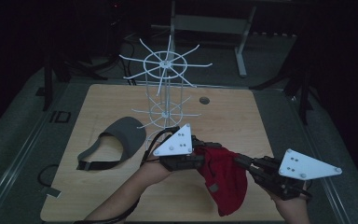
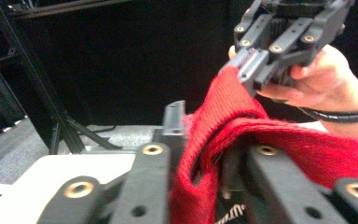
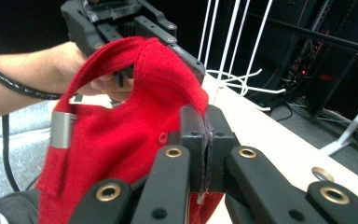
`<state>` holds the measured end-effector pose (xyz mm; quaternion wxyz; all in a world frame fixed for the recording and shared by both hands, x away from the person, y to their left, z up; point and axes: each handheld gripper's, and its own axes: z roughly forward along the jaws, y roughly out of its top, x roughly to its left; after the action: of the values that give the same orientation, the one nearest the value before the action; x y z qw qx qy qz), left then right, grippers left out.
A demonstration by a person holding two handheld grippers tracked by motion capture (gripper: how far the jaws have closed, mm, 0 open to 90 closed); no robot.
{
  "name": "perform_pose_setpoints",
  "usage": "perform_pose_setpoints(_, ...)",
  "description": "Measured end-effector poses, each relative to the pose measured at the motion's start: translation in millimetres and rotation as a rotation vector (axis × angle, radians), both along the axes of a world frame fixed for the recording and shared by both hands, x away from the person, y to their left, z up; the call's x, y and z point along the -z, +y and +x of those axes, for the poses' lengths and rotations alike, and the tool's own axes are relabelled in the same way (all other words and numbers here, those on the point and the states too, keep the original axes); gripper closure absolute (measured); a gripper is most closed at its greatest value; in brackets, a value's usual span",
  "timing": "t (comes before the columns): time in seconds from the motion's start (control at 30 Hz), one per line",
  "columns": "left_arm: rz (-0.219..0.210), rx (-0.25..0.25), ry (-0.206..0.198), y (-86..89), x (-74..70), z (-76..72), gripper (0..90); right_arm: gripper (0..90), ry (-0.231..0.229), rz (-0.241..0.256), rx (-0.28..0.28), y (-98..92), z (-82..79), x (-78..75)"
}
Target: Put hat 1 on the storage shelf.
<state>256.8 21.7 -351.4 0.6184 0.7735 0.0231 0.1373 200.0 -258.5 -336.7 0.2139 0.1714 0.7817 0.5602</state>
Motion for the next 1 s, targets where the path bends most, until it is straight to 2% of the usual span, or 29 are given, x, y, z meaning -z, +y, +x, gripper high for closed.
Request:
perform_pose_setpoints(0.07, -0.001, -0.024, 0.0, 3.9, 0.1, 0.1, 61.0, 88.9, 0.002, 0.002, 0.01, -2.3, 0.5, -0.6)
perform_pose_setpoints(0.13, 0.007, -0.044, 0.003, 7.1, 0.1, -0.5, 56.0, 88.8, 0.006, 0.007, 0.017, -4.1, 0.6, -1.6)
perform_pose_setpoints(0.27, 0.012, -0.077, -0.001, 13.6, 0.0, -3.0, 51.8, 88.8, -0.001, 0.013, 0.04, -6.1, -1.6, -4.4)
perform_pose_setpoints(0.4, 0.008, -0.103, -0.003, 21.2, -1.8, -6.6, 51.7, 88.8, 0.0, 0.022, 0.05, -8.7, -3.2, -6.4)
perform_pose_setpoints(0.47, 0.001, -0.145, -0.017, 27.5, -1.9, -7.4, 53.9, 88.8, -0.001, 0.035, 0.053, -11.1, -3.2, -7.1)
perform_pose_setpoints(0.57, -0.028, -0.187, 0.012, 38.2, -0.6, -4.5, 54.0, 88.8, 0.007, 0.061, 0.052, -16.2, -3.2, -9.3)
perform_pose_setpoints(0.6, -0.044, -0.204, 0.033, 42.5, -0.3, -2.7, 55.0, 88.8, 0.011, 0.064, 0.053, -17.5, -3.0, -10.3)
perform_pose_setpoints(0.67, -0.062, -0.235, 0.044, 47.4, -0.1, -1.2, 55.6, 88.8, 0.017, 0.073, 0.055, -18.9, -2.3, -11.4)
perform_pose_setpoints(0.77, -0.067, -0.301, 0.032, 52.2, 0.2, -1.3, 55.6, 88.8, 0.032, 0.086, 0.08, -19.9, 0.9, -11.6)
perform_pose_setpoints(0.87, -0.078, -0.338, 0.032, 58.5, 2.5, -2.8, 55.5, 88.8, 0.042, 0.107, 0.11, -22.5, 4.9, -12.2)
perform_pose_setpoints(1.0, -0.084, -0.377, 0.039, 69.6, 10.7, -8.4, 55.4, 88.8, 0.034, 0.133, 0.151, -25.8, 11.1, -18.9)
